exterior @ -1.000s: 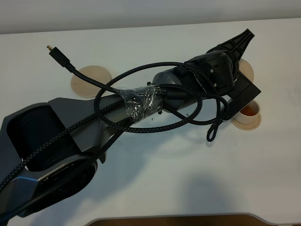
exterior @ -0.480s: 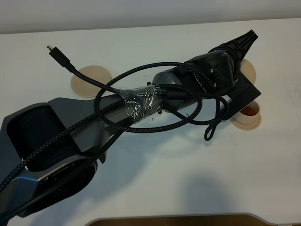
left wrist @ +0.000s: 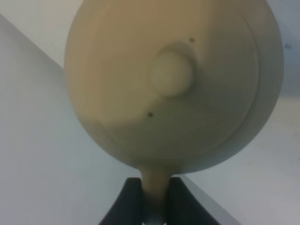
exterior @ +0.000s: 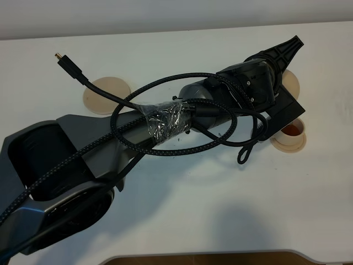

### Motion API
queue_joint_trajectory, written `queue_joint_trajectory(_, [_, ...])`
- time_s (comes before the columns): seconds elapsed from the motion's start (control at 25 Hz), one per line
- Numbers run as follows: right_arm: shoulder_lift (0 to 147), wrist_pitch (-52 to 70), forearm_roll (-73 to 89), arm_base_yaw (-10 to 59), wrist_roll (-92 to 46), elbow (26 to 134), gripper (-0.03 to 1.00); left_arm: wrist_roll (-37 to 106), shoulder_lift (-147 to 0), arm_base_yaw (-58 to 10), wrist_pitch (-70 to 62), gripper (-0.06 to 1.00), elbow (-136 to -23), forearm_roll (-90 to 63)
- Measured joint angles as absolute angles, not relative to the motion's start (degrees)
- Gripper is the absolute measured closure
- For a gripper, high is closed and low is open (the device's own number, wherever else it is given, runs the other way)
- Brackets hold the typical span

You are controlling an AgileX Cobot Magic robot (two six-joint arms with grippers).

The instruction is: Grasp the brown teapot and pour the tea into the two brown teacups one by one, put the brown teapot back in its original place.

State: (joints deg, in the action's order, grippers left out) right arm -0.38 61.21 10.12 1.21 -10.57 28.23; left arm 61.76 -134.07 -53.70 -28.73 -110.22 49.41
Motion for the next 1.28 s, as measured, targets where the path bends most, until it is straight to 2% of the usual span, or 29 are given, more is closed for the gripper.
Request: queue_joint_trajectory(1.28, [-0.4,61.2,10.1,1.2,-10.6,28.2,0.75,64.6,-134.1,-53.7,-25.9,0.84,-110.2,52.6])
